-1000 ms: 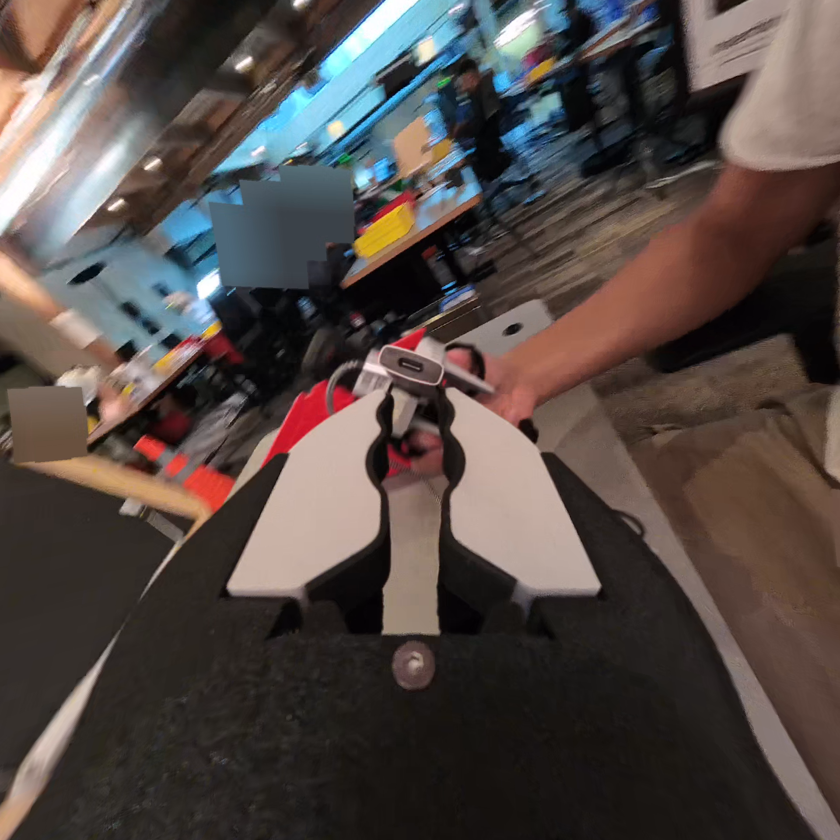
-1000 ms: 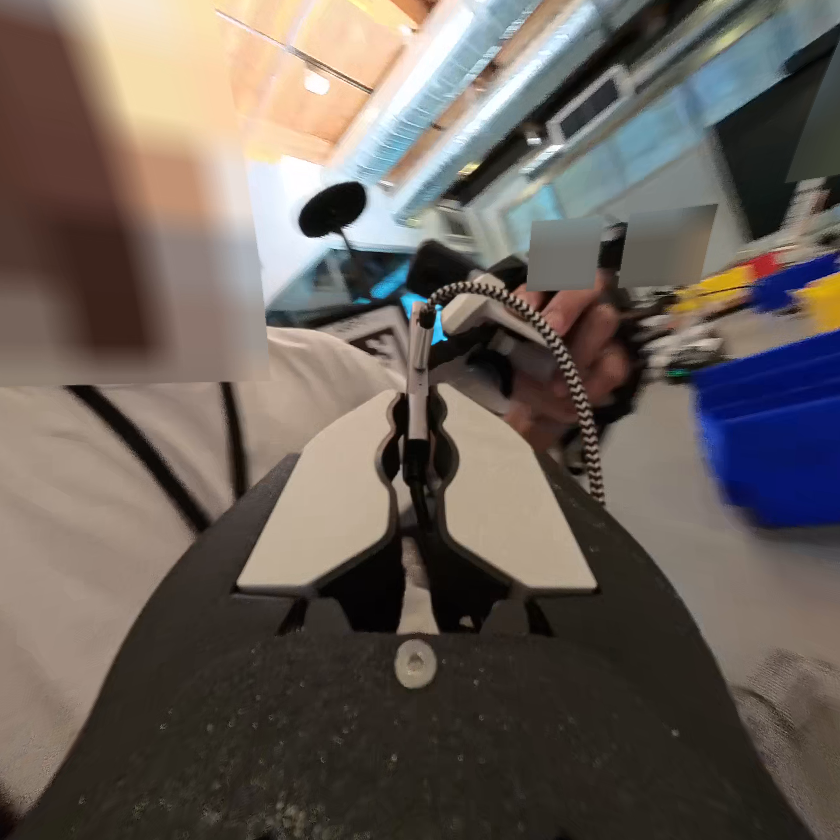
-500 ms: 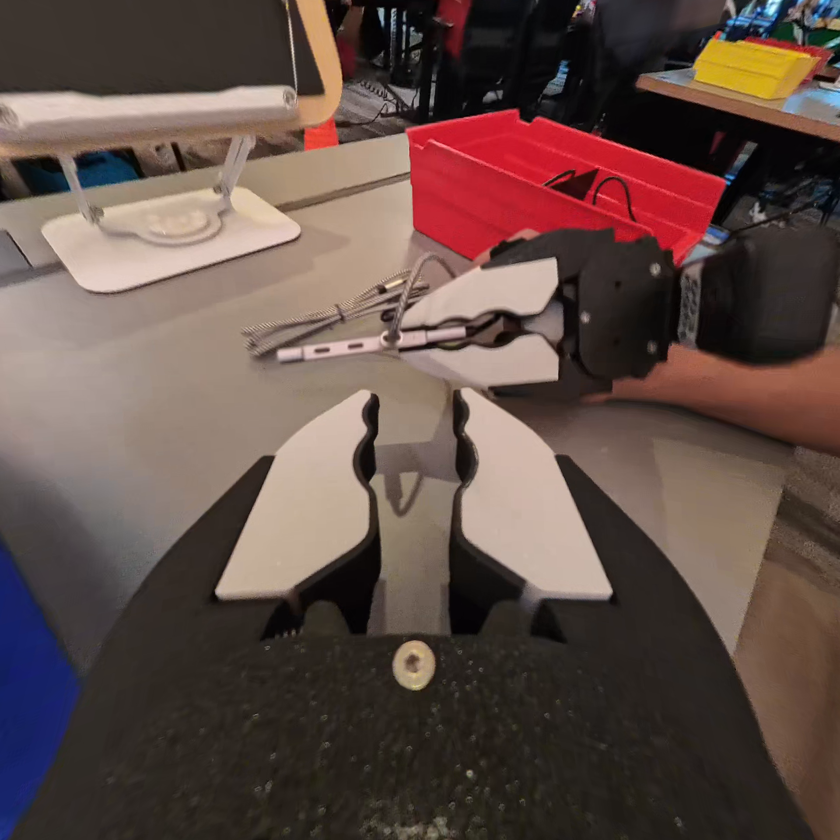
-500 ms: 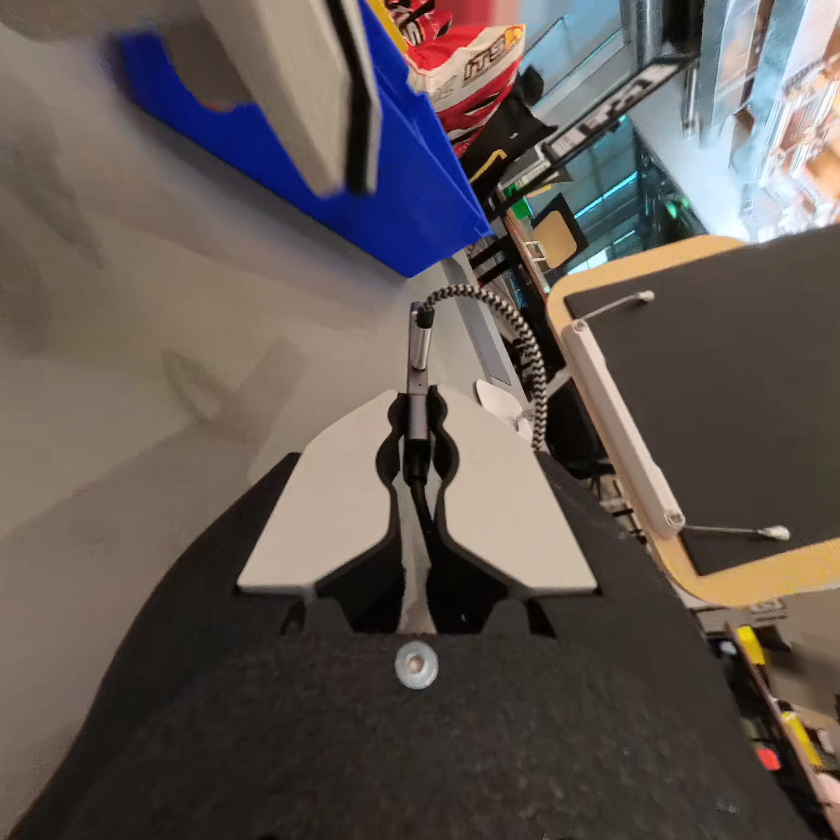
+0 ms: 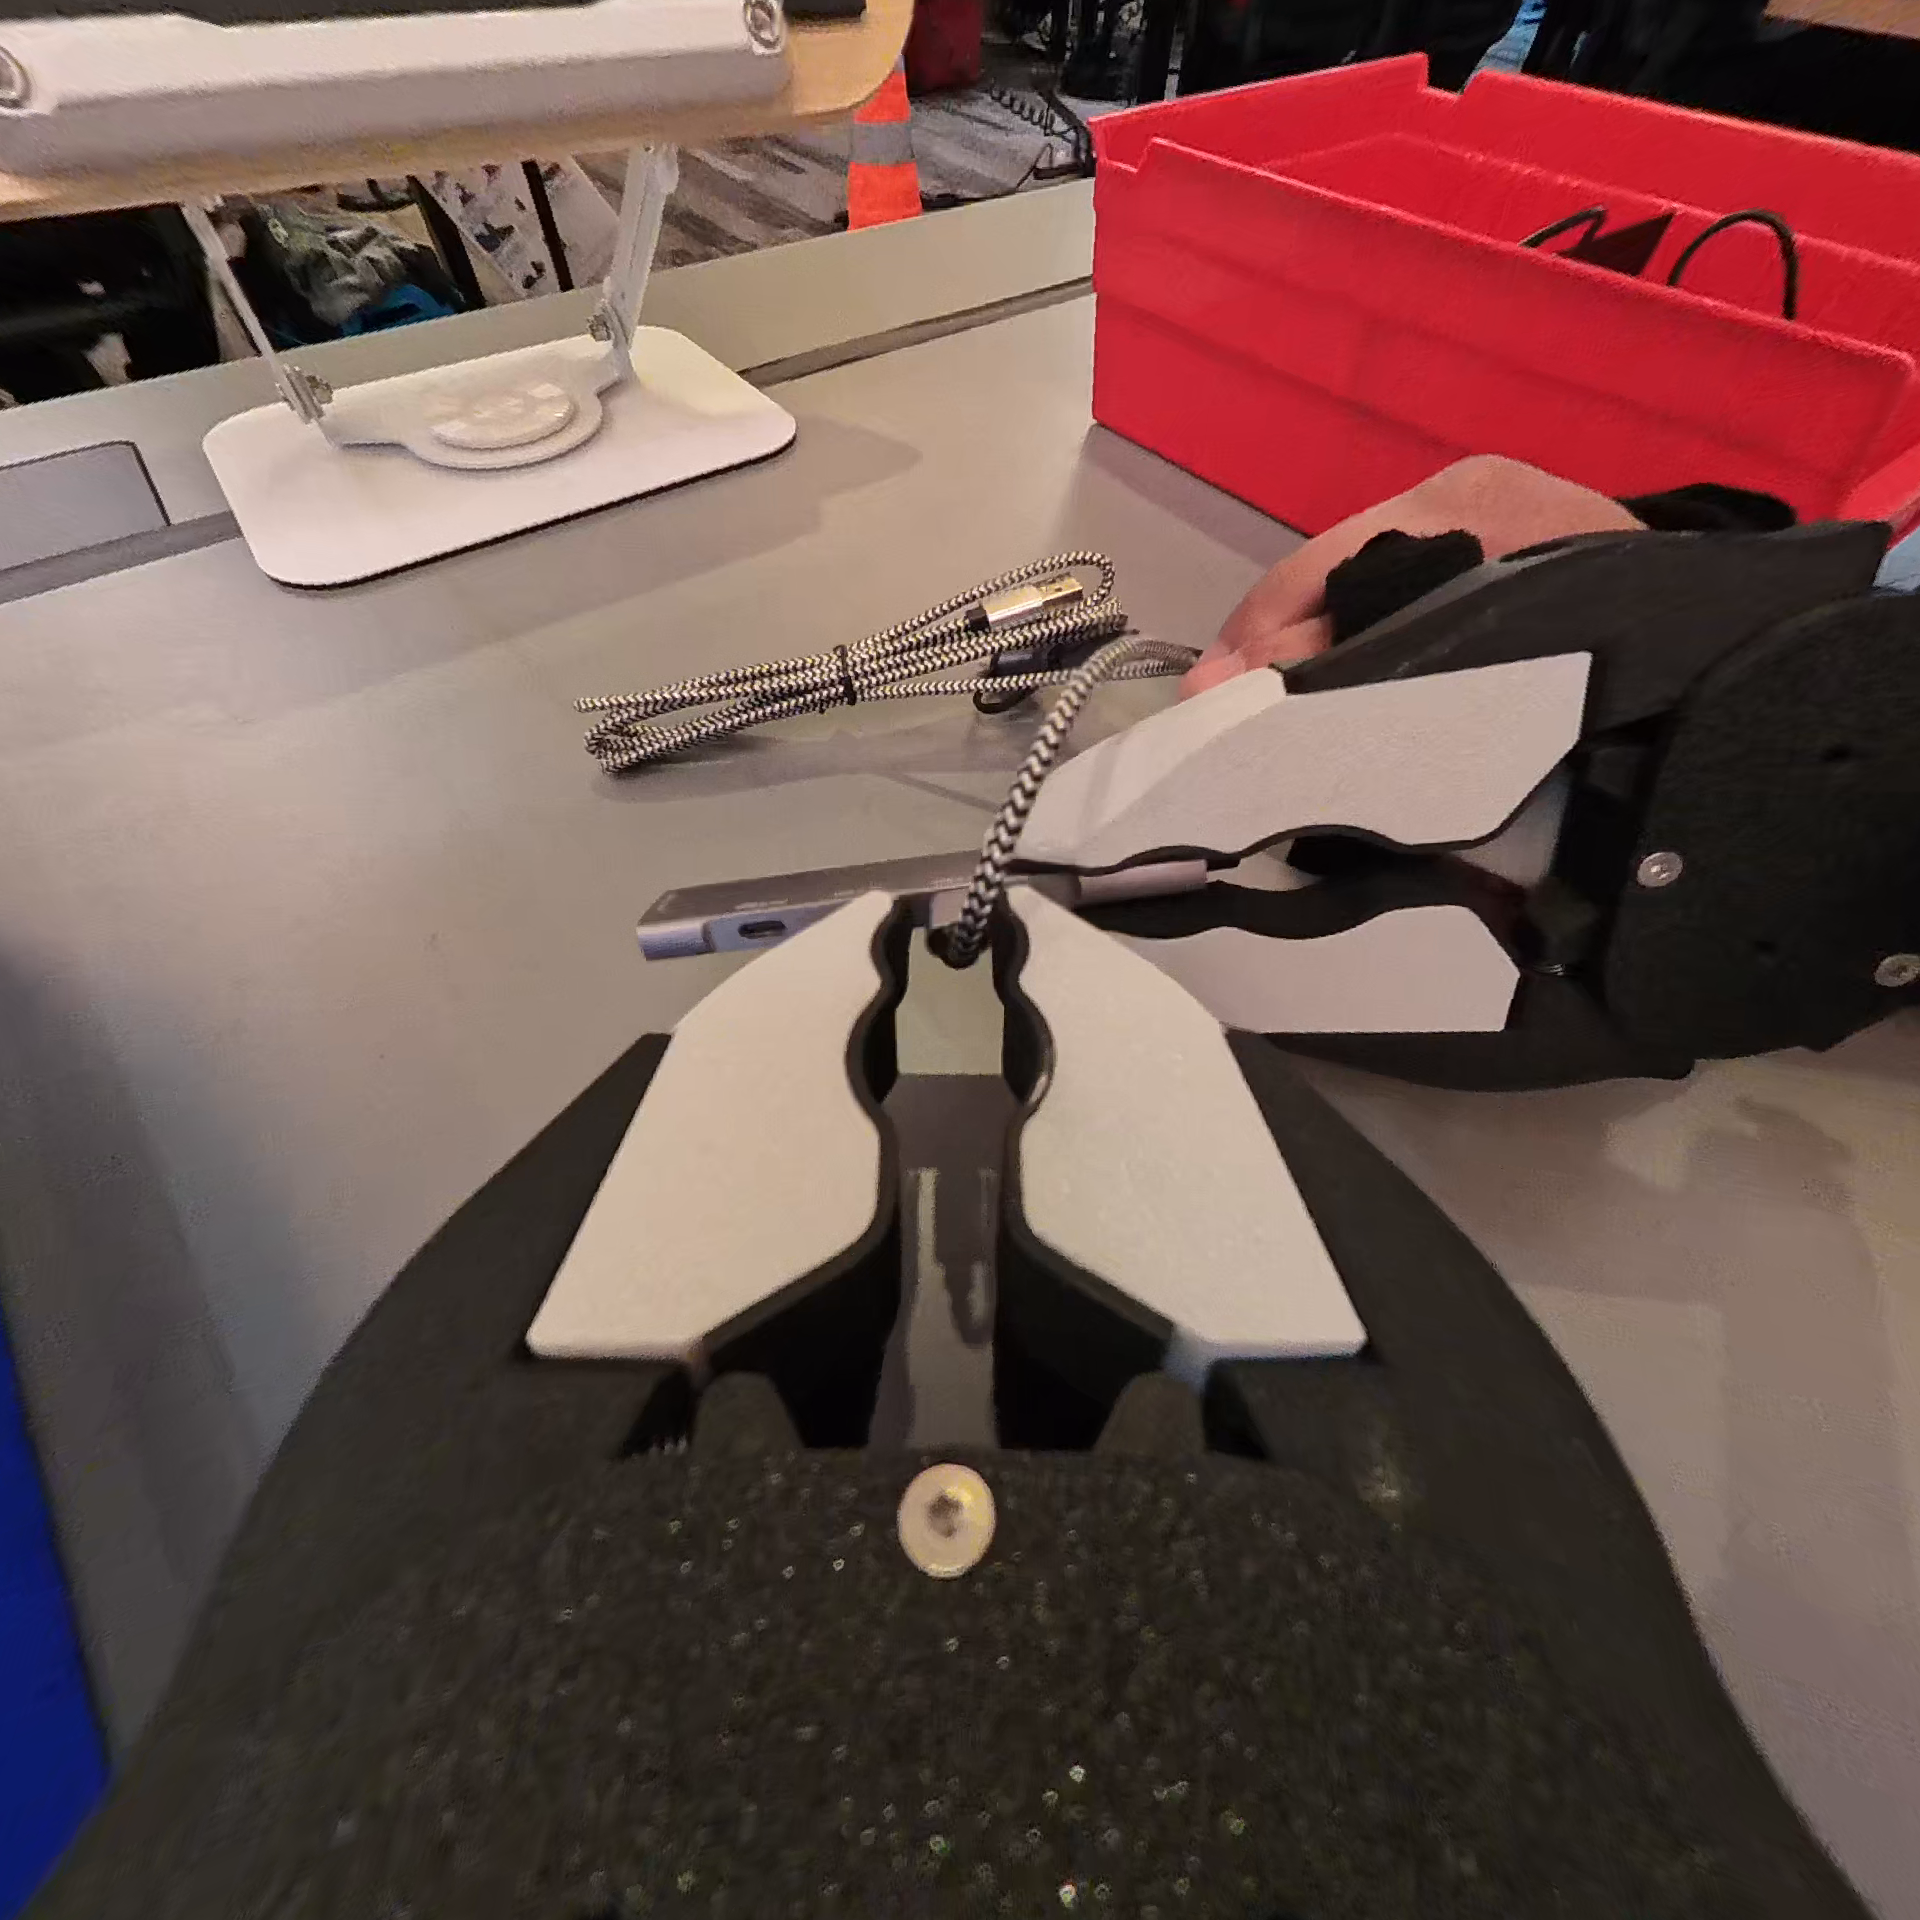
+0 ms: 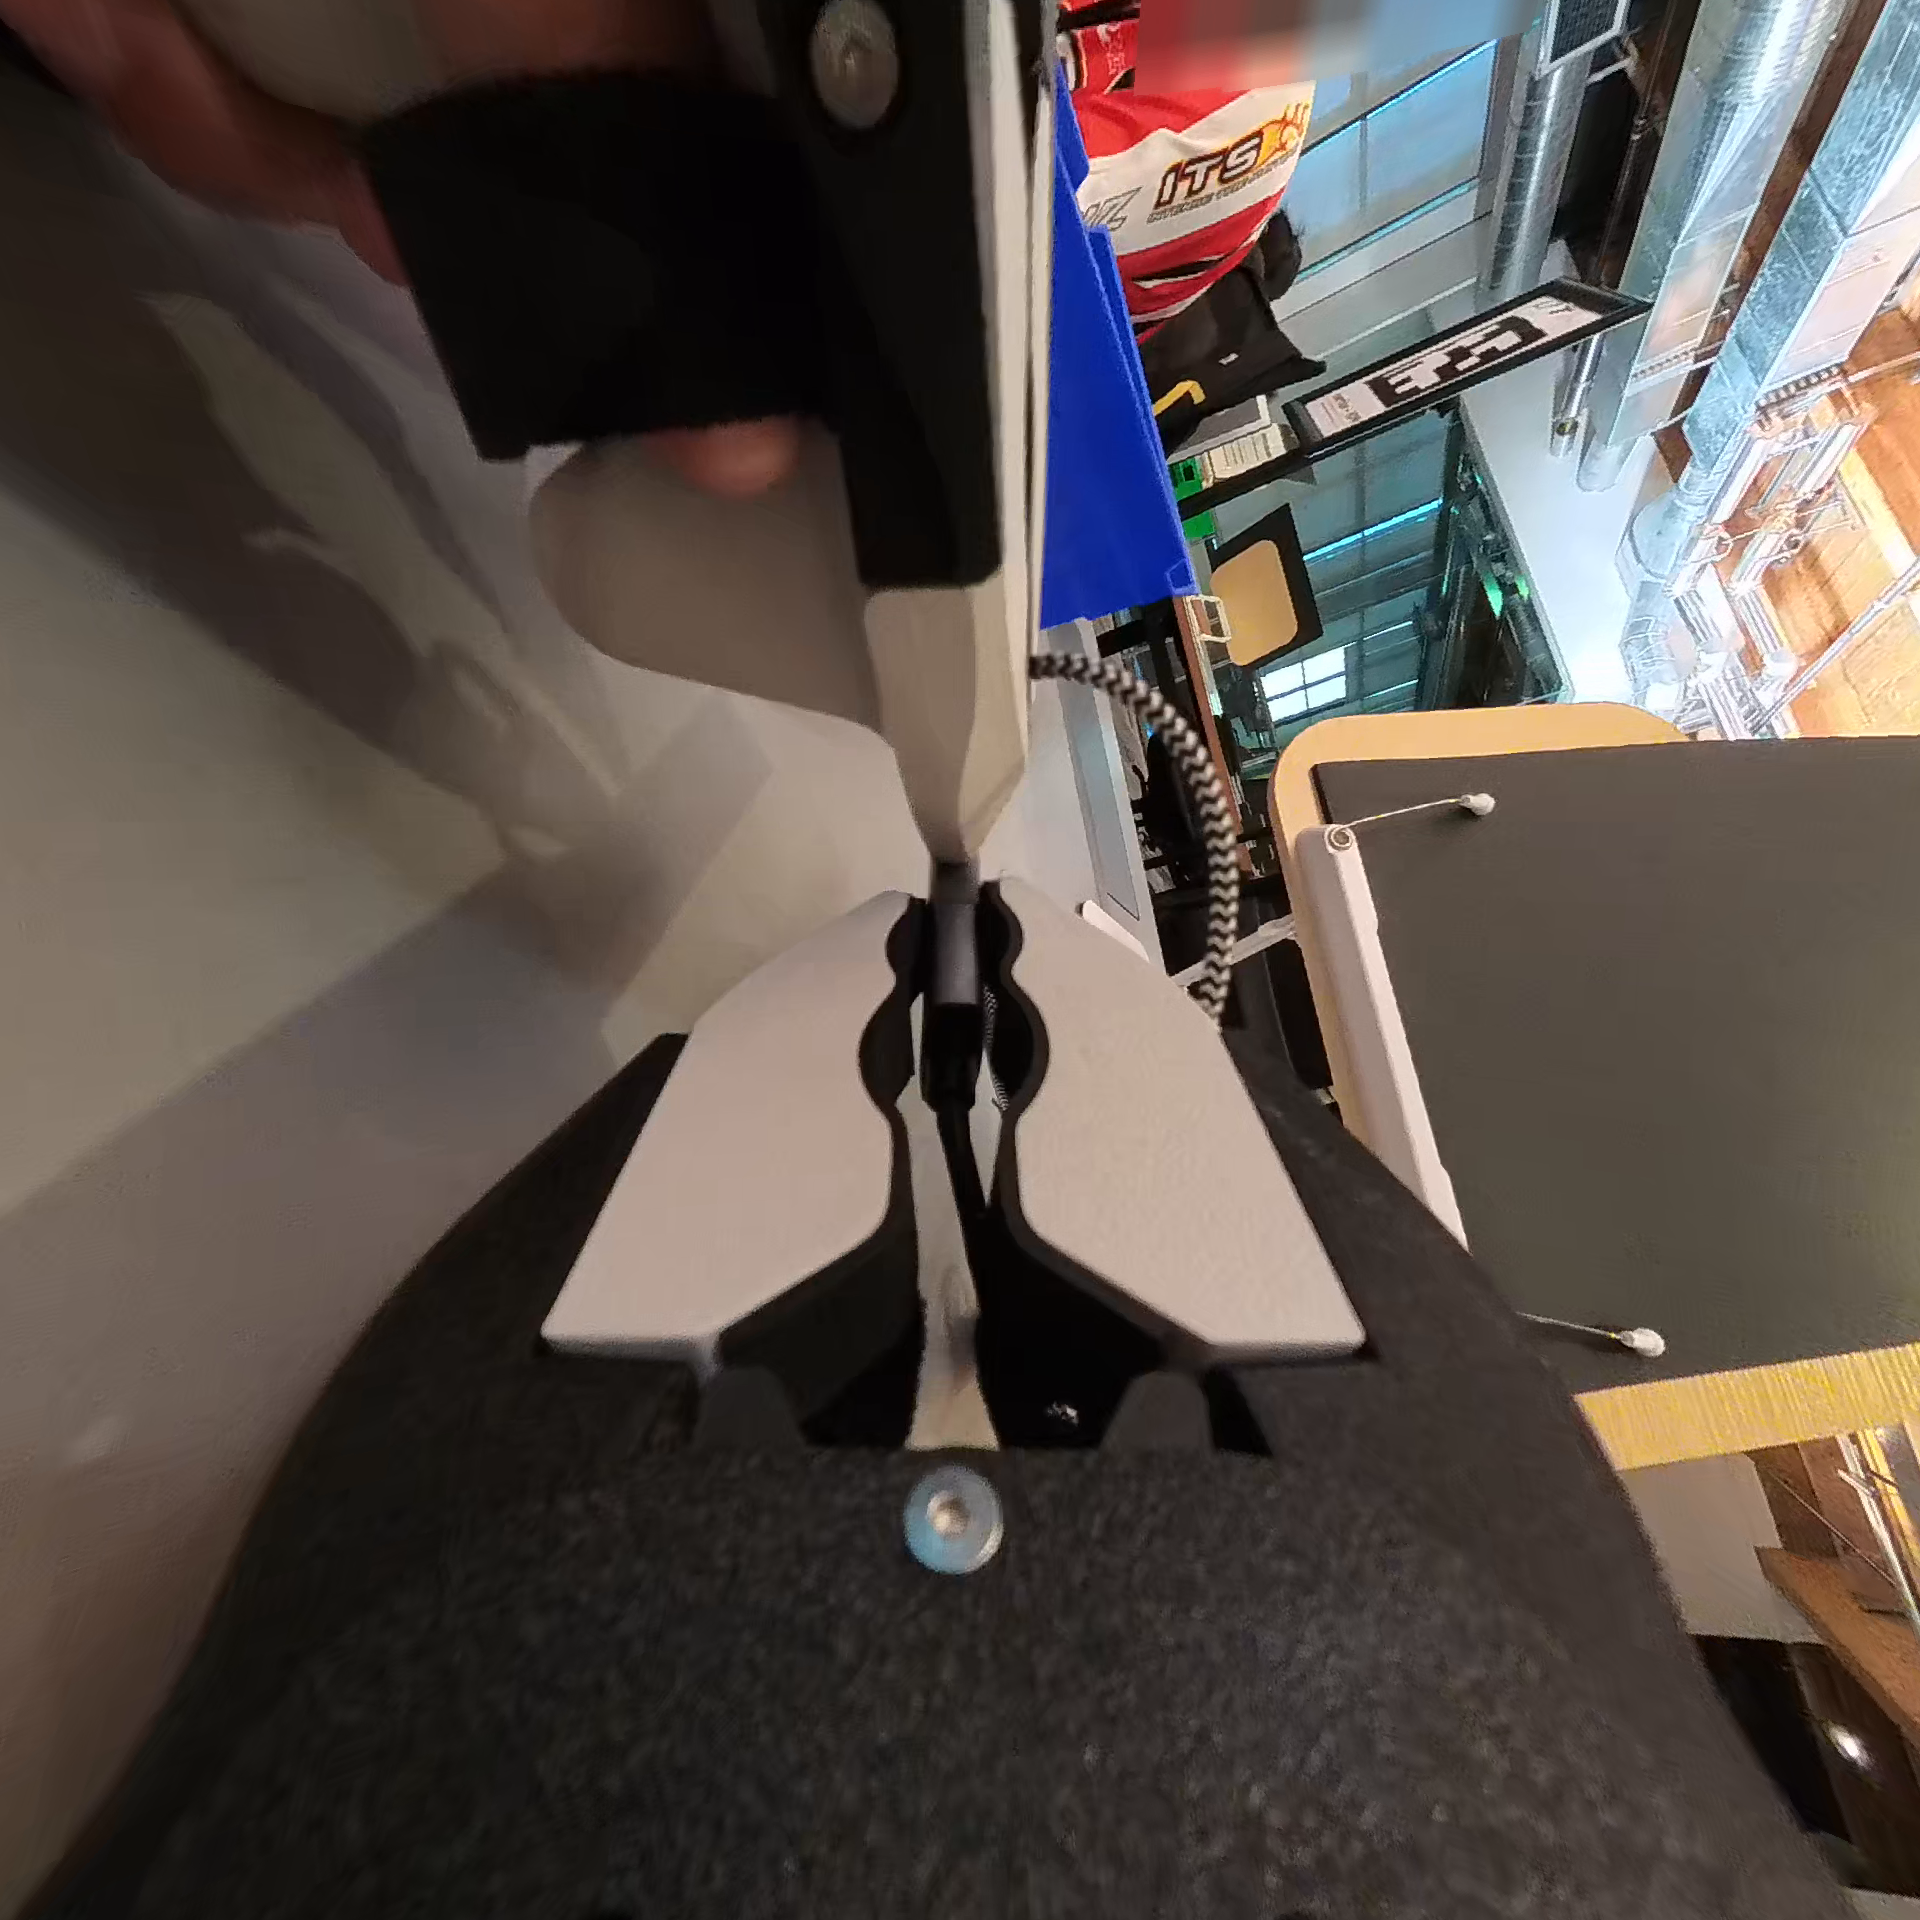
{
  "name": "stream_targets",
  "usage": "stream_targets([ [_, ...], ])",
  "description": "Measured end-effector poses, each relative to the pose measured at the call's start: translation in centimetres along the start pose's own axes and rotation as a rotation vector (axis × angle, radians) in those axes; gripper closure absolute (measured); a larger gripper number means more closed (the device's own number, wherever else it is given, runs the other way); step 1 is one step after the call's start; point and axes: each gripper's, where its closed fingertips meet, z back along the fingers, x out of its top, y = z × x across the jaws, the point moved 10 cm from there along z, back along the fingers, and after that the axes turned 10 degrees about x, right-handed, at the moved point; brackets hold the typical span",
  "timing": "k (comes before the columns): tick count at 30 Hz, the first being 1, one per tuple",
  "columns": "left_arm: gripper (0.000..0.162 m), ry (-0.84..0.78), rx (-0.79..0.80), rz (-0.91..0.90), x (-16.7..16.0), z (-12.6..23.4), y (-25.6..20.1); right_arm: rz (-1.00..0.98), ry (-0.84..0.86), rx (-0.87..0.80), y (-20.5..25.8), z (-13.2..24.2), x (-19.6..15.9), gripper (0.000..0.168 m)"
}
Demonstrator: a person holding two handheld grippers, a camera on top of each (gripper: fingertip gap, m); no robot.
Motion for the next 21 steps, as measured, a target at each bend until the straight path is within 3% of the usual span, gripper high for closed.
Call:
stream_targets([
  [9,0.151,0.039,-0.050,0.046,0.00,-0.09,0.47,0.036,0.019,-0.025,0.27,-0.22,-0.13,0.158],
  [21,0.150,0.082,-0.017,-0.037,-0.12,0.20,0.09,-0.007,0.071,0.003,0.74,-0.40,0.19,0.158],
])
